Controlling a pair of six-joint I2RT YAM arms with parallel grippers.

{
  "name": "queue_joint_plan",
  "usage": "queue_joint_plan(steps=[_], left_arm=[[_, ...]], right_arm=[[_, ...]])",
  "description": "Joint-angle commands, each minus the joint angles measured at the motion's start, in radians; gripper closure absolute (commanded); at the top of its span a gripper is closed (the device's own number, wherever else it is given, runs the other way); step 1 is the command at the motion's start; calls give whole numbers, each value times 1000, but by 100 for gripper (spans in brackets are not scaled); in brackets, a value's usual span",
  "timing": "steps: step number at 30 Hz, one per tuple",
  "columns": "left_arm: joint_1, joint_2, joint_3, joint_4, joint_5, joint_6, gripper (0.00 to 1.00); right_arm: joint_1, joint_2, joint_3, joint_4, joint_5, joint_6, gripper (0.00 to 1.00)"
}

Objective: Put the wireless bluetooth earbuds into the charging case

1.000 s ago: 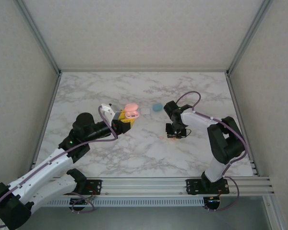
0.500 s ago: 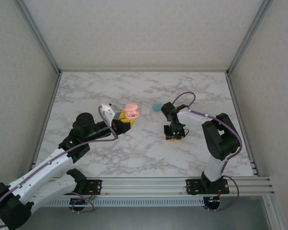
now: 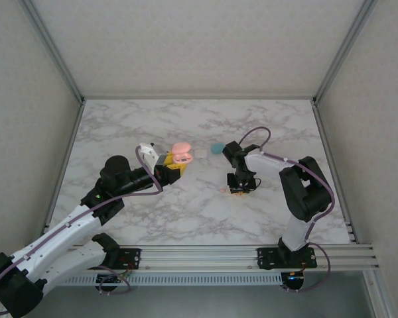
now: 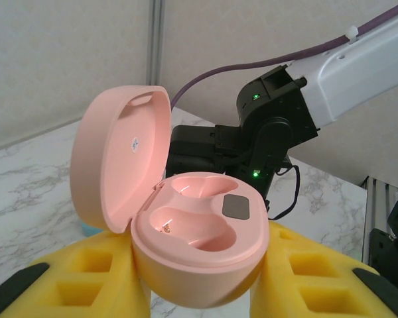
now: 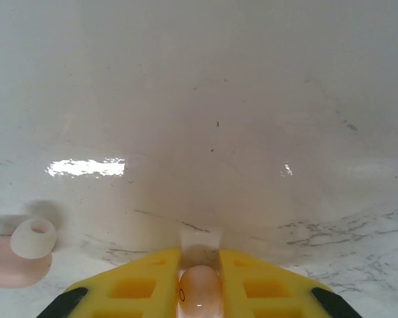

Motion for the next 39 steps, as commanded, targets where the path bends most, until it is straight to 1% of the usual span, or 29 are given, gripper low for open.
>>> queue_joint_plan(steps=[1,3,4,6,8,11,17,19,22,25,27,30,32,35,39], left_arm=[[-9,-7,37,-1,-8,8,70],[-8,-9,37,-4,-12,9,70],[-8,-10,37,-6,-12,11,70],[-9,-12,37,-14,-12,19,70],[-8,-18,33,-27,-32,39,71],[-6,-34,19,-27,-56,57,71],[-1,-39,23,-46,-62,91,71],[-1,-31,26,-50,-55,96,71],[-1,-27,31,-54,-51,101,71],[-1,-27,29,-49,-49,100,71],[-1,-23,29,-50,-38,102,71],[-2,-19,20,-41,-15,104,71],[-2,-22,-1,3,-2,100,70],[-4,-19,-24,55,16,102,70],[-5,10,-14,77,65,106,70]], right_arm=[[8,-77,8,-41,-19,16,80],[6,-139,10,-30,-71,12,81],[4,-180,12,-15,-119,8,81],[1,-253,11,35,-243,-5,81],[-7,-306,8,103,-439,-14,80],[-14,-324,37,159,-711,-16,80],[-17,-302,87,249,-1057,-13,80],[-17,-292,99,267,-1109,0,80],[-17,-285,123,260,-1129,2,80],[-18,-281,144,237,-1108,-2,79],[-18,-285,152,232,-1079,10,79],[-18,-311,180,203,-984,18,80],[-18,-342,206,192,-921,27,80],[-17,-394,230,220,-870,49,80],[-2,-459,241,290,-825,58,80]])
